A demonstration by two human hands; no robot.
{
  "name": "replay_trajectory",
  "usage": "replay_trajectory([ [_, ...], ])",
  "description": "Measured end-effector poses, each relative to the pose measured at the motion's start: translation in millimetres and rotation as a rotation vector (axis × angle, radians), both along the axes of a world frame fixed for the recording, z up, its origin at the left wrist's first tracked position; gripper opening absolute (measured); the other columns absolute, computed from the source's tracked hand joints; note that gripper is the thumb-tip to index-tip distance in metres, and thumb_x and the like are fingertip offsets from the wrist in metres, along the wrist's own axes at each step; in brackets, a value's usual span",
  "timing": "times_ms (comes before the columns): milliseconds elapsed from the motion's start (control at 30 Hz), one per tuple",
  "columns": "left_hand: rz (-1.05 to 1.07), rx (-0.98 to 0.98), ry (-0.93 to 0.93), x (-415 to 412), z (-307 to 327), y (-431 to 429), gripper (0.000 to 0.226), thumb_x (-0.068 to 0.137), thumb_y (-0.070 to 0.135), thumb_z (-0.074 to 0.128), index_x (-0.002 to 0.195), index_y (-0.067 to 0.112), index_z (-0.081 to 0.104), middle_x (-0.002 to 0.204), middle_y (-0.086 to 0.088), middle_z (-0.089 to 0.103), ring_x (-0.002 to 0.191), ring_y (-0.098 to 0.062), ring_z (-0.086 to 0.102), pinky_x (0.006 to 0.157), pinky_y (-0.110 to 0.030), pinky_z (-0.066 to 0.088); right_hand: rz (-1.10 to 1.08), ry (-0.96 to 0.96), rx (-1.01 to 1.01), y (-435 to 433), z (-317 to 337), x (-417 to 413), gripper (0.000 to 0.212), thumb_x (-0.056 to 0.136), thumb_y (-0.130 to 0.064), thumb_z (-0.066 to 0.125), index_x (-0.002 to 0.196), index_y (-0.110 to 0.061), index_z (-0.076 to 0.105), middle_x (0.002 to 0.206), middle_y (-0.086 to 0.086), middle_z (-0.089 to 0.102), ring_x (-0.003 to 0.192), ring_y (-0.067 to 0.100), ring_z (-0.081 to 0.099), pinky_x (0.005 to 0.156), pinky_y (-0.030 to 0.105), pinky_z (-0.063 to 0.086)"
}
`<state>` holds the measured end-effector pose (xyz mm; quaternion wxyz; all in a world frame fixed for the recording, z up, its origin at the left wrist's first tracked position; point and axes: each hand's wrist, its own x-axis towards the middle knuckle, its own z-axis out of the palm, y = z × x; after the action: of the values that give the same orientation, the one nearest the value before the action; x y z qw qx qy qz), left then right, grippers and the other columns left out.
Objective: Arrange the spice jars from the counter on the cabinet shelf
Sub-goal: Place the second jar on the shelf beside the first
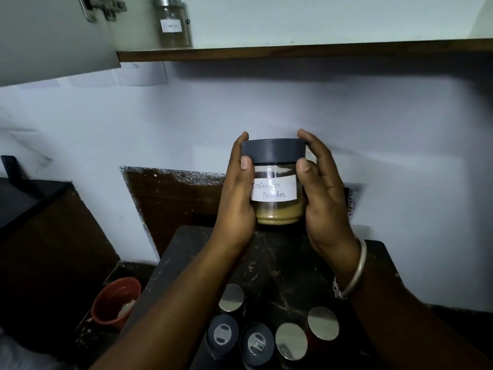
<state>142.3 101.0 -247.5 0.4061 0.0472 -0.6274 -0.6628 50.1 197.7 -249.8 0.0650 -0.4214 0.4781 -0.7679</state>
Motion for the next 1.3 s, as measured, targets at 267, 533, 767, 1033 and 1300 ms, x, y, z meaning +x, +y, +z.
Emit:
replay_trajectory([
  [267,-0.059,0.041,0.04,5.4,9.2,10.3,0.051,0.105,0.048,0.038,0.153,0.031,0.042,0.142,-0.014,0.062,0.129,-0.03,0.062,0.108,-0.05,0.05,0.006,-0.083,-0.149,2.0,5.5,11.3,0.047,0.101,-0.026,0.049,0.146,-0.014,0.046,0.123,-0.014,0.071,0.113,0.009,0.069,0.086,0.02,0.056],
  [533,-0.095,0.053,0.043,8.5,15.0,13.0,0.053,0.102,0.049,0.04,0.149,0.025,0.047,0.139,-0.022,0.061,0.128,-0.038,0.062,0.108,-0.057,0.049,-0.014,-0.127,-0.197,-0.3,9.0,15.7,0.046,0.1,-0.027,0.052,0.144,-0.014,0.052,0.13,-0.003,0.07,0.119,0.016,0.068,0.09,0.023,0.055],
  [767,-0.117,0.018,0.063,9.7,18.5,13.0,0.045,0.104,0.047,0.039,0.142,0.029,0.051,0.134,-0.022,0.062,0.118,-0.027,0.067,0.098,-0.044,0.055,-0.022,-0.141,-0.216,-2.2,10.6,16.7,0.046,0.1,-0.028,0.053,0.144,-0.014,0.053,0.13,-0.003,0.07,0.12,0.015,0.067,0.09,0.021,0.055],
  [1033,-0.122,0.019,0.051,12.4,20.7,11.4,0.05,0.1,0.056,0.041,0.141,0.03,0.053,0.134,-0.021,0.065,0.12,-0.032,0.068,0.1,-0.049,0.055,-0.003,-0.145,-0.217,-1.4,15.9,21.4,0.044,0.1,-0.026,0.053,0.142,-0.013,0.053,0.127,-0.007,0.072,0.118,0.014,0.068,0.089,0.022,0.055],
  [1300,-0.126,0.05,0.048,11.6,21.0,8.6,0.054,0.098,0.056,0.044,0.143,0.027,0.052,0.134,-0.021,0.065,0.119,-0.031,0.068,0.1,-0.05,0.056,-0.013,-0.156,-0.2,-3.2,17.8,20.3,0.041,0.101,-0.017,0.048,0.141,-0.013,0.054,0.126,-0.005,0.072,0.119,0.016,0.068,0.091,0.026,0.056],
])
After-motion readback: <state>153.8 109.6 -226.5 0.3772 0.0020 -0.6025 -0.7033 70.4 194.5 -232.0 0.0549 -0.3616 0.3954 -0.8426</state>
